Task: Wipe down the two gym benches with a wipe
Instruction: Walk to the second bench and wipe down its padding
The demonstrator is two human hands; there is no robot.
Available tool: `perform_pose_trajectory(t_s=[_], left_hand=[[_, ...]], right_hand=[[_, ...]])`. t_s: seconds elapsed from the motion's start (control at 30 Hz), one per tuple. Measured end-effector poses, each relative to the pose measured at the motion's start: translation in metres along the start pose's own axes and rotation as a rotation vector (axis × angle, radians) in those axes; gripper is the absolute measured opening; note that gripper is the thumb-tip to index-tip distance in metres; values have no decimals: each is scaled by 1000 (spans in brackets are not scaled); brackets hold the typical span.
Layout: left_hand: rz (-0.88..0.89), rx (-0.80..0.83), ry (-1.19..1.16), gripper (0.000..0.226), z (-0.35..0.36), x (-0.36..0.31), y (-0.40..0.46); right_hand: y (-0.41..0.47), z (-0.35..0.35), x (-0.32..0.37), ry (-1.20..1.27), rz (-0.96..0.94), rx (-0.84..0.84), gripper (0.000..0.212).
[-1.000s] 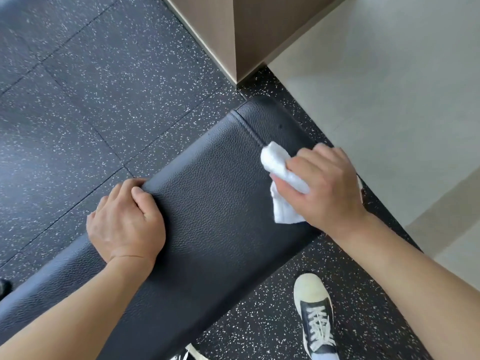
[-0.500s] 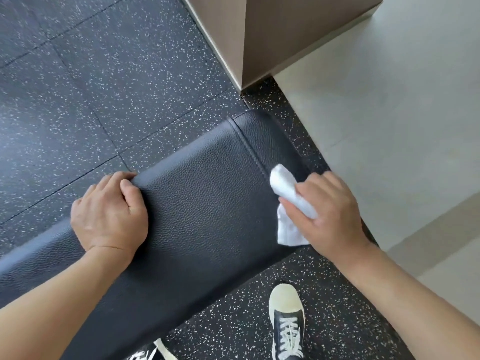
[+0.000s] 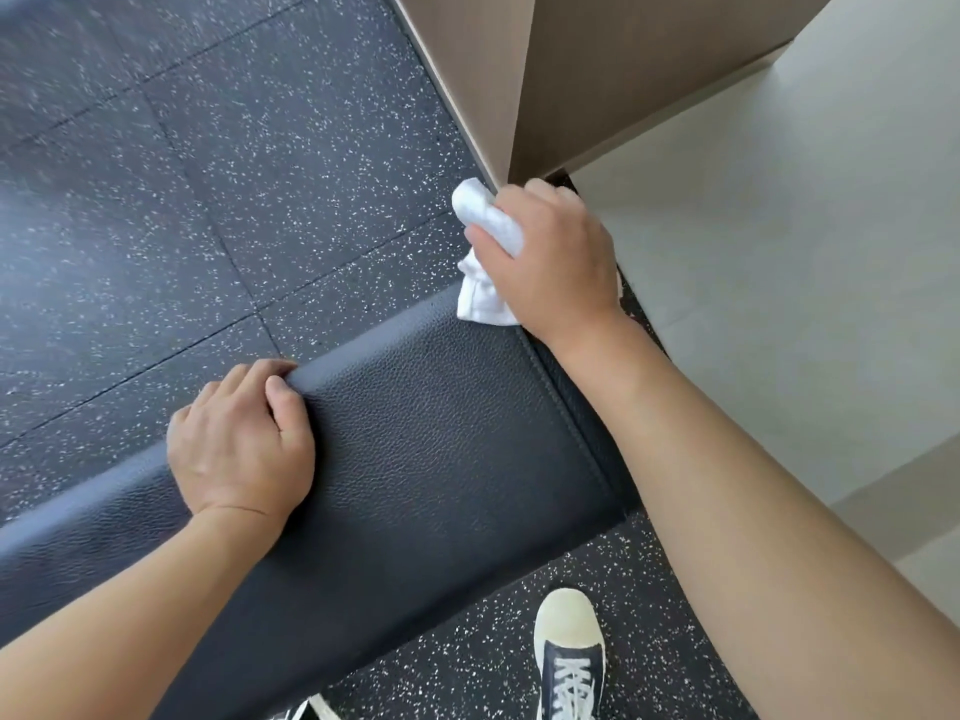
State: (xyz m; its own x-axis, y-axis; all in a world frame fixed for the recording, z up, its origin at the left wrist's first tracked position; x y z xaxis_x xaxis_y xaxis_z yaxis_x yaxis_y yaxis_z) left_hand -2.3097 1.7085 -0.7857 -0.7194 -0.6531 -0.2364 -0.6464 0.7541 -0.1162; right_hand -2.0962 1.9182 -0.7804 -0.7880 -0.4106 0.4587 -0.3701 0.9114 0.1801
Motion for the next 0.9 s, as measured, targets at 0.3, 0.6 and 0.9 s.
perform_pose_trajectory(t_s=[0.3,0.6,0.9], left_hand=[[18,23,30,41,1,3,3],[23,23,39,39,3,6,3],[37,-9,32,39,3,6,4]], right_hand=[[-130,-41,-40,29,-140,-5,32],[31,35,40,-180,-3,176,23],[-19,32,91,-66,-256,276,21]])
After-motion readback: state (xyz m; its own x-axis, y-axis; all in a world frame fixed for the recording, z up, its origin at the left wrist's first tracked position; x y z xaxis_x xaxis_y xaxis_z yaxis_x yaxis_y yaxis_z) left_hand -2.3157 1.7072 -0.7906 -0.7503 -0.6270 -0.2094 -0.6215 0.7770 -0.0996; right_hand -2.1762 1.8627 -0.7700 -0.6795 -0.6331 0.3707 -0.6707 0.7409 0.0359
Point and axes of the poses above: each hand's wrist, its own y-axis towards the middle knuckle, its own z-axis out of the palm, x = y × z, the point moved 4 cm from there along y, towards the middle knuckle, and after that the axes turned 3 degrees about -x, right-handed, at the moved point
